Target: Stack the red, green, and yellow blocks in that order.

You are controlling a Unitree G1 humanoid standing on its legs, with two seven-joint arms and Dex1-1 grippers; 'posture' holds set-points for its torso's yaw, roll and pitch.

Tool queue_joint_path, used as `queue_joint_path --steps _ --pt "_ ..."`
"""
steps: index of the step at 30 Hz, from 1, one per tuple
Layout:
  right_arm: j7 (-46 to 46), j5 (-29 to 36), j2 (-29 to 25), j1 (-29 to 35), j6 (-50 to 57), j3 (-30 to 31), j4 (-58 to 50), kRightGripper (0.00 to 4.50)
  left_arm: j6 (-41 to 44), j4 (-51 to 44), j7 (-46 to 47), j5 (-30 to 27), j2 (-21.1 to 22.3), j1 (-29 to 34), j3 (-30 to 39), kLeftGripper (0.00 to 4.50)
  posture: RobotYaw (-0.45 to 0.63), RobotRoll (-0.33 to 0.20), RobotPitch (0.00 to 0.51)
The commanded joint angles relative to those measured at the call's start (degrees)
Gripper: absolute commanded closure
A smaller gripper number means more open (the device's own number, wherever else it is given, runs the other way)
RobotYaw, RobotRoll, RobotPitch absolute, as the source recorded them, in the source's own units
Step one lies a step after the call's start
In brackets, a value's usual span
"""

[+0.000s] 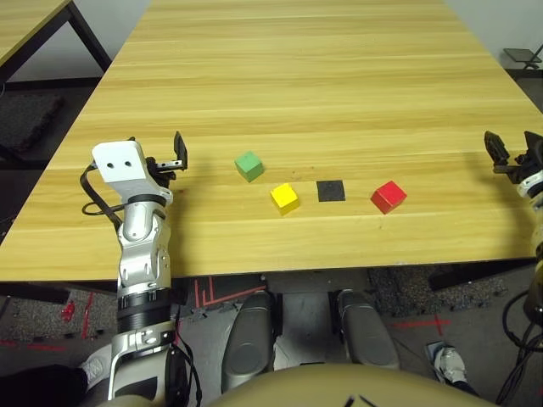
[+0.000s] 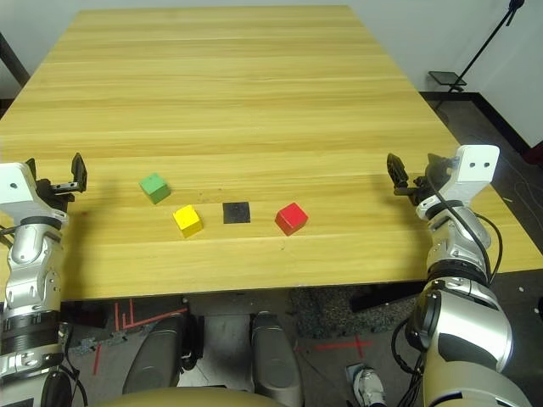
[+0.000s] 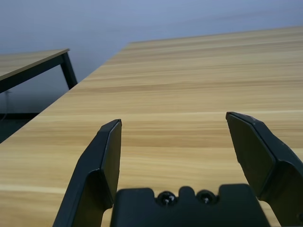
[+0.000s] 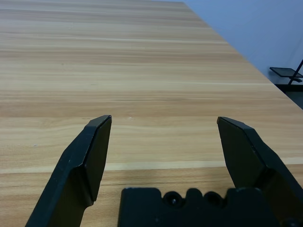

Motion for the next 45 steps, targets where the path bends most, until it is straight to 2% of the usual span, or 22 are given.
queue_joint_path --steps 1,4,6,8,10,12,14,16,20,24,30,36,45 --pt "-0.32 -0.38 -0.96 0.26 0.02 0.04 0.08 0.00 -0.64 3.92 -1.34 0.32 0.59 -0.10 -0.95 0.01 0.06 -0.130 0.131" --pt "-0.49 -0.89 -1.44 0.36 0.12 0.55 -0.78 0.00 -4.44 0.61 -0.99 0.96 0.98 0.19 -0.34 0.01 0.06 -0.113 0.136" --pt "0.46 -0.86 -1.29 -0.16 2.12 1.26 -3.08 0.00 -0.53 -3.87 -1.80 -1.94 0.68 0.13 -0.31 0.01 0.05 -0.115 0.147" --pt "3.91 -0.35 -0.70 0.84 9.44 3.86 -11.13 0.00 4.59 -9.16 -5.79 -4.65 2.11 -0.34 -2.86 0.01 0.05 -0.121 0.150" --pt "5.36 0.86 -0.34 3.63 19.13 6.18 -21.95 0.00 7.37 -11.71 -9.07 -6.19 3.77 -0.97 -4.45 0.01 0.05 -0.125 0.145" --pt "6.65 4.32 -1.94 9.85 35.30 10.18 -42.42 0.00 9.42 -13.21 -15.23 -8.53 7.19 -1.95 -6.16 0.01 0.06 -0.137 0.133" --pt "6.12 7.64 -3.54 14.03 48.13 12.59 -58.01 0.00 11.40 -14.03 -19.75 -11.24 9.92 -3.03 -6.77 0.01 0.07 -0.148 0.127" --pt "3.36 10.32 -4.07 15.32 59.29 13.85 -68.32 0.00 12.05 -13.65 -23.55 -13.35 11.52 -4.23 -7.15 0.01 0.07 -0.145 0.125" --pt "1.15 13.72 -5.47 15.49 74.87 16.66 -80.71 0.00 15.02 -13.22 -31.62 -15.63 15.11 -5.30 -9.77 0.01 0.08 -0.142 0.108" --pt "0.43 13.91 -6.32 15.16 81.11 19.89 -85.18 0.00 17.36 -12.08 -39.56 -16.40 19.33 -6.02 -12.75 0.01 0.09 -0.136 0.106" --pt "2.28 12.05 -8.20 14.48 80.96 24.93 -84.30 0.00 19.27 -11.57 -46.77 -16.82 23.17 -8.42 -14.57 0.01 0.12 -0.136 0.116" --pt "5.76 9.80 -8.46 13.25 77.33 28.88 -81.01 0.00 20.79 -12.67 -47.22 -16.41 24.01 -8.89 -13.91 0.01 0.17 -0.139 0.132" --pt "7.81 8.42 -7.31 12.04 76.62 31.78 -80.11 0.00 22.28 -17.33 -44.15 -16.75 24.04 -4.51 -11.36 0.01 0.21 -0.145 0.149"
